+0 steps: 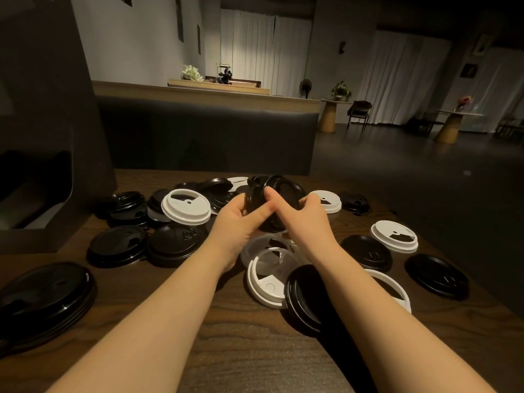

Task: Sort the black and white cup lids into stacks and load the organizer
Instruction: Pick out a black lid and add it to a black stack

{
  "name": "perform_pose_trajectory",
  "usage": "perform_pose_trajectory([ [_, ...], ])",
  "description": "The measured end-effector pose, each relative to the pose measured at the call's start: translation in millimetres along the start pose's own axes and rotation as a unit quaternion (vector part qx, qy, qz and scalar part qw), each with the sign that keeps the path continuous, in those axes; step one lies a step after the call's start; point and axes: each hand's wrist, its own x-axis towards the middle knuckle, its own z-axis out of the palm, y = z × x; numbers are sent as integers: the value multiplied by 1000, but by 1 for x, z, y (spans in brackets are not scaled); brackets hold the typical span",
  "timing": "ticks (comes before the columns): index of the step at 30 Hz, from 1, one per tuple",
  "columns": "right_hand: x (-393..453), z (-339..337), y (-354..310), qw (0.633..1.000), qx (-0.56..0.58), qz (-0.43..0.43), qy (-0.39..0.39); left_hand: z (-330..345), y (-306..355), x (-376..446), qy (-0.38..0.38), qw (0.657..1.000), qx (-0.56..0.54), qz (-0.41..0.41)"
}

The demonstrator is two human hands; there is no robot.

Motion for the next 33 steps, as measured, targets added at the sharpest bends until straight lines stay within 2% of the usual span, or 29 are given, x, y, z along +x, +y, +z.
perform_pose_trajectory([
  [3,0,2,0,1000,11,-1,-11,2,-1,-1,31,996,-79,-23],
  [7,0,2,-12,975,217,24,-52,7,6,0,66,972,-219,-60],
  [10,0,10,-20,971,235,22,-42,4,16,2,101,962,-234,-98],
  [13,4,23,-32,986,159,-3,-57,-19,37,-7,96,975,-158,-126],
  [15,-1,34,-45,988,117,-33,-94,-43,53,-17,82,984,-77,-134],
  [17,-11,52,-58,984,111,-46,-133,-70,66,-26,121,985,-28,-120],
  [19,-24,73,-70,970,161,-19,-179,-99,76,-34,197,975,-1,-106],
  [22,-50,109,-80,915,278,85,-281,-142,91,-53,277,953,43,-118],
  [24,-70,131,-78,902,274,94,-321,-167,97,-68,307,929,155,-134],
  [27,-89,157,-74,917,193,49,-346,-195,94,-89,317,860,366,-160],
  [29,-99,169,-72,930,140,17,-339,-206,91,-100,315,825,429,-190],
  [33,-109,183,-59,955,32,-55,-290,-211,87,-110,281,783,508,-223],
])
